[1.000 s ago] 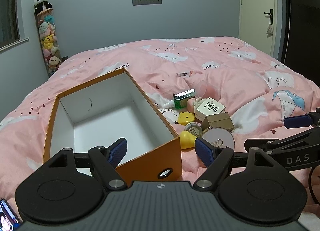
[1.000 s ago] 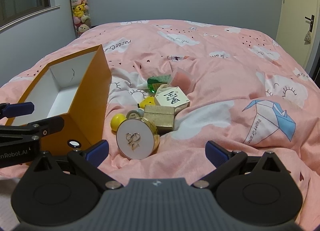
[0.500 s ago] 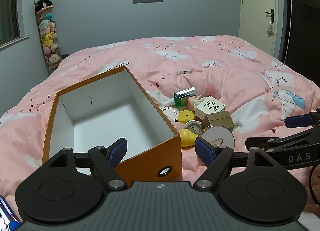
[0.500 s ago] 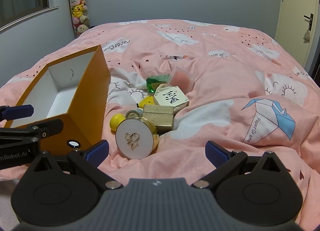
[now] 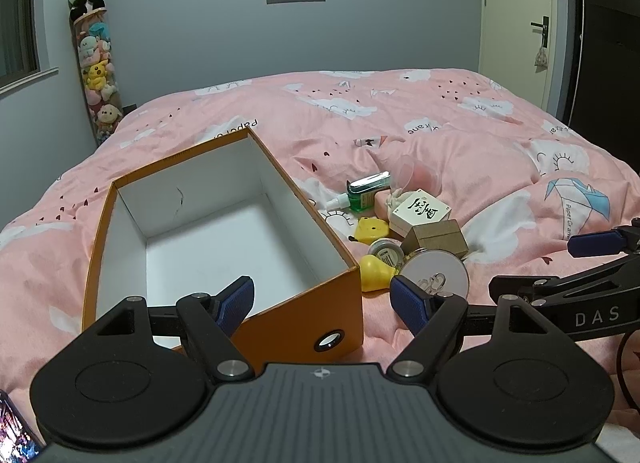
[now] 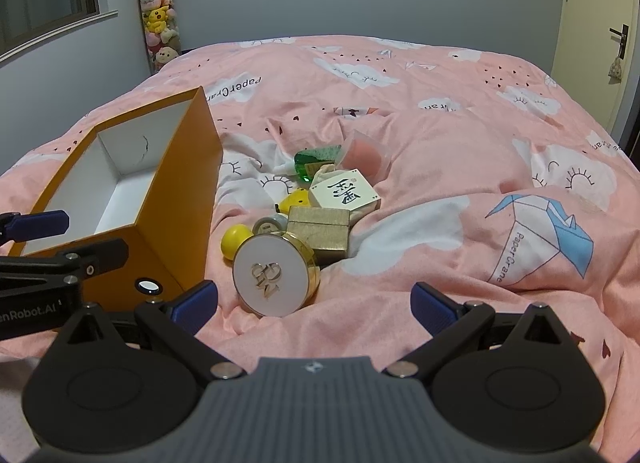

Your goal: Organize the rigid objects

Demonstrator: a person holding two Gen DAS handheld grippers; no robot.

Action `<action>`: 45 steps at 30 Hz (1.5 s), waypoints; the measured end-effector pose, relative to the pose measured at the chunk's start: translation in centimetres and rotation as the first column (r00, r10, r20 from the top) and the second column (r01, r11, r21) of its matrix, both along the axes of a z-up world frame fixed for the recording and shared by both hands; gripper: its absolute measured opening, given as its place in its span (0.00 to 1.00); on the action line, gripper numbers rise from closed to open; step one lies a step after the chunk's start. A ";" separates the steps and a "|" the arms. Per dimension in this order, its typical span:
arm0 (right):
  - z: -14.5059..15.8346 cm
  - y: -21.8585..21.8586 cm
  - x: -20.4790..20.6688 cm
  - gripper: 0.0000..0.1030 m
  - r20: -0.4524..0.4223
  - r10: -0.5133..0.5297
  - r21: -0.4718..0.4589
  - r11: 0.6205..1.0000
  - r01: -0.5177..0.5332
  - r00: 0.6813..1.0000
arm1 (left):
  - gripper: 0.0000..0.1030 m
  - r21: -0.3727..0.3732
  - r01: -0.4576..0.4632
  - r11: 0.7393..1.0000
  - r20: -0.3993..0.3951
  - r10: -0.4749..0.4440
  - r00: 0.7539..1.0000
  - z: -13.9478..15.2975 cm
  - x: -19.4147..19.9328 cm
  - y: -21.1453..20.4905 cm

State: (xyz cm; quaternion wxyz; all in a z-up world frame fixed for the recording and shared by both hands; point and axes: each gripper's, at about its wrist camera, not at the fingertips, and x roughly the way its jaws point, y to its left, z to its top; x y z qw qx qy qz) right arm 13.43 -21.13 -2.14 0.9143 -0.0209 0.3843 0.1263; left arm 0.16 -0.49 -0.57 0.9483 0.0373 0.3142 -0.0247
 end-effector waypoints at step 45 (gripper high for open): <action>-0.7 -2.4 3.5 0.94 -0.119 0.015 0.091 0.996 -0.004 0.993 | 0.82 -0.018 0.347 0.938 -0.069 -0.347 0.935 0.2 3.2 -2.9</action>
